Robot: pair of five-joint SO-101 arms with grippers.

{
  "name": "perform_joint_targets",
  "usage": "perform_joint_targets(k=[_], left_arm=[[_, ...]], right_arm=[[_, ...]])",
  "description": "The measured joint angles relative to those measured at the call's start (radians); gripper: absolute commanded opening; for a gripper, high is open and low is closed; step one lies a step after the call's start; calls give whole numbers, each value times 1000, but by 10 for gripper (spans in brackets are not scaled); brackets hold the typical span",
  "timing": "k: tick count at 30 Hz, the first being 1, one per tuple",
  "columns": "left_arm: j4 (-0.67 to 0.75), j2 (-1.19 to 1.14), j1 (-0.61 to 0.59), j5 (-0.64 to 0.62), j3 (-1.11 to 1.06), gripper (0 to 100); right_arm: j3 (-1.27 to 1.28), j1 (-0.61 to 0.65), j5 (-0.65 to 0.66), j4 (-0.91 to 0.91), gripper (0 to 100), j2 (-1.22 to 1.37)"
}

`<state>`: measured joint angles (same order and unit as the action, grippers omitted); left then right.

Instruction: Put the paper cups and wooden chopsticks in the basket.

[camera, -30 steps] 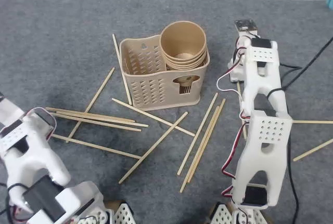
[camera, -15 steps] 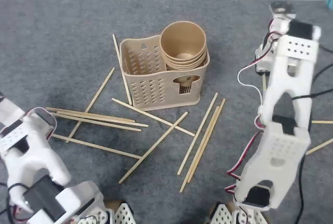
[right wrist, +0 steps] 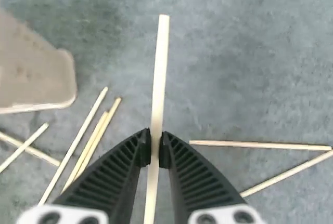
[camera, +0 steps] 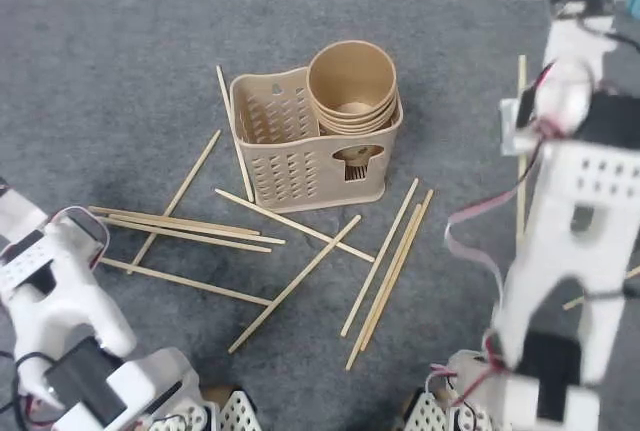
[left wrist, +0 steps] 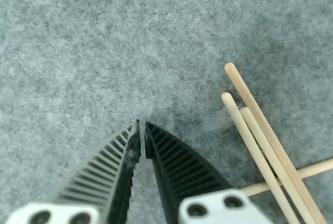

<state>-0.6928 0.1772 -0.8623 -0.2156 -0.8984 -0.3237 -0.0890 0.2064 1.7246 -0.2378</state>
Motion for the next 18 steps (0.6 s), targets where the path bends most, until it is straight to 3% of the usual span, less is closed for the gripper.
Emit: perform_joint_targets(k=[9, 18], left_arm=[[0, 0, 0, 0, 0, 13], [0, 0, 0, 0, 0, 13]], right_arm=[[430, 87, 0, -336, 7, -427], [704, 273, 0, -663, 7, -795]])
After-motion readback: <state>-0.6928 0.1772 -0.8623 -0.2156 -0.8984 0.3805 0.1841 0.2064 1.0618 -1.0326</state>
